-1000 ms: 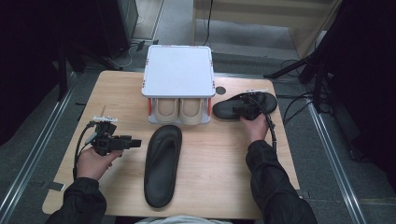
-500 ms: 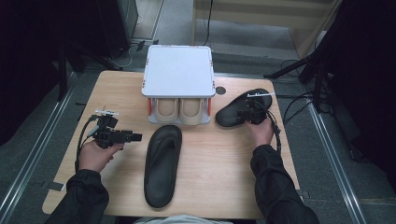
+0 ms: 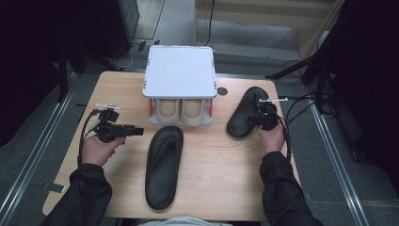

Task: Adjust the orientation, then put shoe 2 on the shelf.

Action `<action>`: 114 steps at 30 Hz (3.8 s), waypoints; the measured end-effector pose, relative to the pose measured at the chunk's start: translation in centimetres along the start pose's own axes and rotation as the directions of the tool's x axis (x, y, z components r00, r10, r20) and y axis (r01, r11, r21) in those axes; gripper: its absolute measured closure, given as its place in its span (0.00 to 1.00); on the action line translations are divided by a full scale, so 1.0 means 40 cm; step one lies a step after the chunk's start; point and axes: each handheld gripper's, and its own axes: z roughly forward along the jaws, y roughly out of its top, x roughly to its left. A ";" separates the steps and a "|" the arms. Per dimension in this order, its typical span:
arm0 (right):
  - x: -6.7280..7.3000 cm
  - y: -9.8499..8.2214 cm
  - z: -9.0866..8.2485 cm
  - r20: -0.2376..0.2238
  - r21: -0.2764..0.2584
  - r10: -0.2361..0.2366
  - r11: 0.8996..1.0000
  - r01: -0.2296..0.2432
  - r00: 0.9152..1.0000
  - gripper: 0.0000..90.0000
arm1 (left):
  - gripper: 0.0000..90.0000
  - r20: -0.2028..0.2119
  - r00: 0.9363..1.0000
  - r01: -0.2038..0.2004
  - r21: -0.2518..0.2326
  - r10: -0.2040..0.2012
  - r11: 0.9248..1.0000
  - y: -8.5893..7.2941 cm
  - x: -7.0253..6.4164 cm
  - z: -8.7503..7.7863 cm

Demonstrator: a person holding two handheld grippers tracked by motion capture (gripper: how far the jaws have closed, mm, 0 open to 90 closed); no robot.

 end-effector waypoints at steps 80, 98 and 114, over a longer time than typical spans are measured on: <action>-0.073 0.080 -0.006 0.069 -0.051 0.134 0.990 -0.131 0.989 0.82 | 0.45 -0.069 0.998 0.007 -0.009 -0.007 1.000 -0.095 -0.003 -0.064; -0.017 0.067 -0.071 0.022 -0.031 0.105 0.994 -0.105 0.994 0.82 | 0.44 -0.051 0.998 -0.033 0.003 0.034 0.999 -0.081 -0.020 -0.042; 0.043 0.026 -0.146 -0.021 -0.029 0.037 0.999 -0.038 0.999 0.82 | 0.64 0.005 0.995 -0.096 0.010 0.096 0.995 -0.058 -0.047 -0.024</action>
